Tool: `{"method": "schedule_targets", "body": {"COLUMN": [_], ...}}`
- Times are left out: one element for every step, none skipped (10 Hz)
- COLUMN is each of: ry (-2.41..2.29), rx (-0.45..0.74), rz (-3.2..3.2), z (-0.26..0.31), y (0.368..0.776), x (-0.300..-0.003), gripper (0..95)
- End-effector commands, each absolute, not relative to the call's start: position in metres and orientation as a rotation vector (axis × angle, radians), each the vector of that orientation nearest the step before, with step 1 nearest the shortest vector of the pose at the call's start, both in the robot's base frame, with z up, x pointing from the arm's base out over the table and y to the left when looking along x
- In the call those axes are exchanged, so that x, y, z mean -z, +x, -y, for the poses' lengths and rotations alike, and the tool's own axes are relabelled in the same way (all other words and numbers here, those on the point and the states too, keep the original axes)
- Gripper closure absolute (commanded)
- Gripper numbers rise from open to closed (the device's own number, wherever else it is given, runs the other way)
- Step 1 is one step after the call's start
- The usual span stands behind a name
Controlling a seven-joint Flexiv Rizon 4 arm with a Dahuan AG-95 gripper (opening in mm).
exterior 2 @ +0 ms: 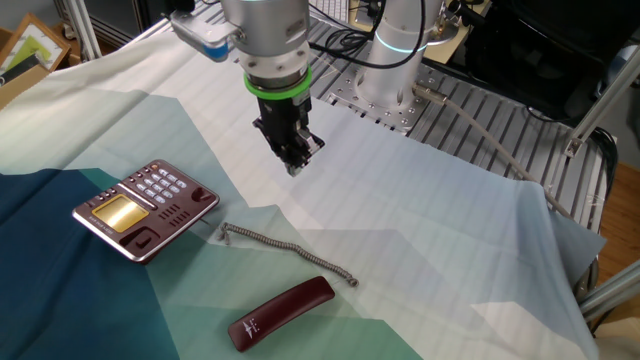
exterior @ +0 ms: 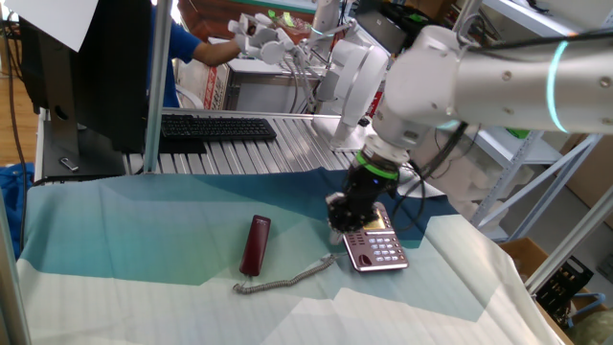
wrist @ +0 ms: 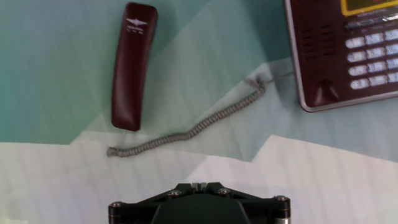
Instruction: Place the handset of the telephone on the corresponding phone cradle
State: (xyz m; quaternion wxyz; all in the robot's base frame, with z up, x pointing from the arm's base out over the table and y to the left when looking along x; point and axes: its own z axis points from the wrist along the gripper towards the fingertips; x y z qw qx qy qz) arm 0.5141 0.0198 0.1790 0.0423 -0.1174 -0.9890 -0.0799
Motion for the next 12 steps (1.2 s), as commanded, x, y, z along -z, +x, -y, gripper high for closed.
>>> {"method": "schedule_targets", "body": {"ry": [-0.373, -0.376, -0.378, -0.378, -0.381, -0.376, -0.368, -0.361, -0.354, -0.343, -0.318, -0.315], "rx": [0.193, 0.191, 0.161, 0.133, 0.125, 0.120, 0.111, 0.111, 0.113, 0.116, 0.119, 0.121], "rz": [3.030, 3.028, 3.037, 3.042, 3.041, 3.040, 3.041, 3.041, 3.041, 3.043, 3.048, 3.049], "z": [-0.031, -0.038, -0.045, -0.052, -0.058, -0.063, -0.067, -0.070, -0.071, -0.071, -0.071, -0.071], "y": [0.536, 0.549, 0.560, 0.569, 0.577, 0.587, 0.595, 0.605, 0.612, 0.617, 0.623, 0.624], "x": [-0.180, -0.179, -0.176, -0.172, -0.169, -0.166, -0.164, -0.162, -0.161, -0.160, -0.156, -0.152], "gripper": [95.0, 95.0, 95.0, 95.0, 95.0, 95.0, 95.0, 95.0, 95.0, 95.0, 95.0, 95.0]}}
